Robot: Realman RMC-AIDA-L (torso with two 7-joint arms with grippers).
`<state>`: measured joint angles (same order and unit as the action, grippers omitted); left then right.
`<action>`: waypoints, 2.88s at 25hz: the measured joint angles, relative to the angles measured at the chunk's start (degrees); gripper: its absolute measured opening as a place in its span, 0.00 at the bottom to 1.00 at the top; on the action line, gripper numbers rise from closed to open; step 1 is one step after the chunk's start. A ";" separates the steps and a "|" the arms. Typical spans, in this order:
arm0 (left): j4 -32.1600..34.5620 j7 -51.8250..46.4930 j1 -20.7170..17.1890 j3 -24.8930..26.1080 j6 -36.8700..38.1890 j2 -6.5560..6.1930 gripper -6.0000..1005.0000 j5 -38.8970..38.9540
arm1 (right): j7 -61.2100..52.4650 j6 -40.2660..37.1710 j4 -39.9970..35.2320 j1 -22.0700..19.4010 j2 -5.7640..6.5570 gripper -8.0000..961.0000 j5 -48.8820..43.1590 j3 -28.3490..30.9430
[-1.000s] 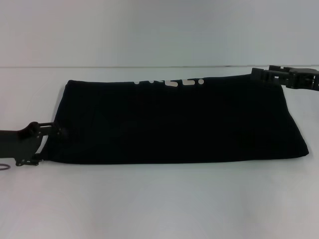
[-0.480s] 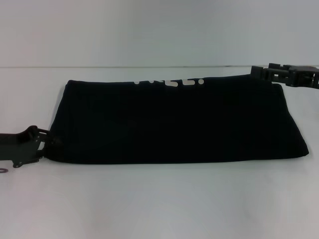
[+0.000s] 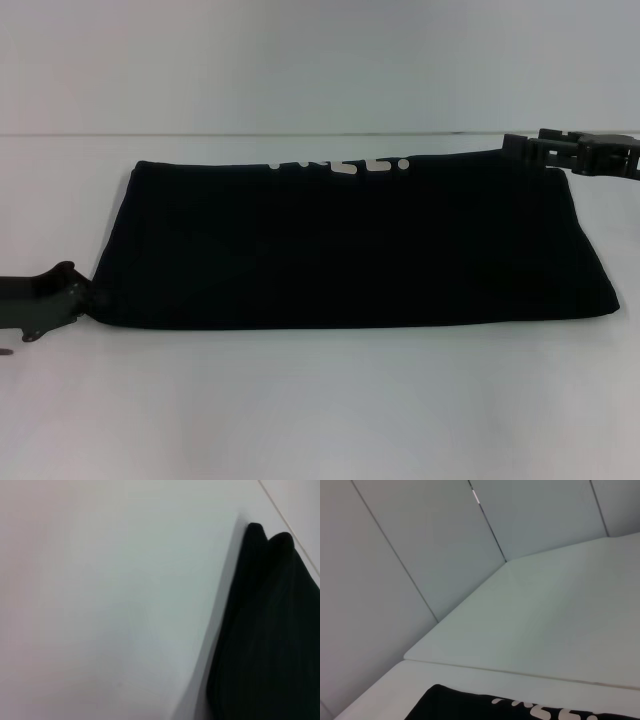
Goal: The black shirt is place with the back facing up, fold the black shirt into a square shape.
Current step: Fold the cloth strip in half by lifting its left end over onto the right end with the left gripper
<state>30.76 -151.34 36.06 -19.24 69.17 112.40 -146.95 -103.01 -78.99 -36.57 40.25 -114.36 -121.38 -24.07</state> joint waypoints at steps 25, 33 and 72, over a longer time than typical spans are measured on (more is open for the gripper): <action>17.07 20.85 -5.44 0.40 3.06 -1.45 0.04 -1.58 | 2.69 10.62 3.24 1.42 -3.58 0.96 5.48 -0.28; 18.41 20.72 -4.76 0.37 4.68 -1.54 0.05 -1.33 | 3.97 11.04 3.95 1.74 -3.63 0.96 5.81 -0.28; -28.63 48.56 12.59 -0.20 18.20 11.92 0.24 28.61 | -6.51 0.82 3.75 -2.05 1.66 0.96 -2.97 -2.12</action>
<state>2.14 -102.78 48.65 -19.45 87.37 124.32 -118.34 -109.52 -78.17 -32.82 38.20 -112.69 -124.35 -26.19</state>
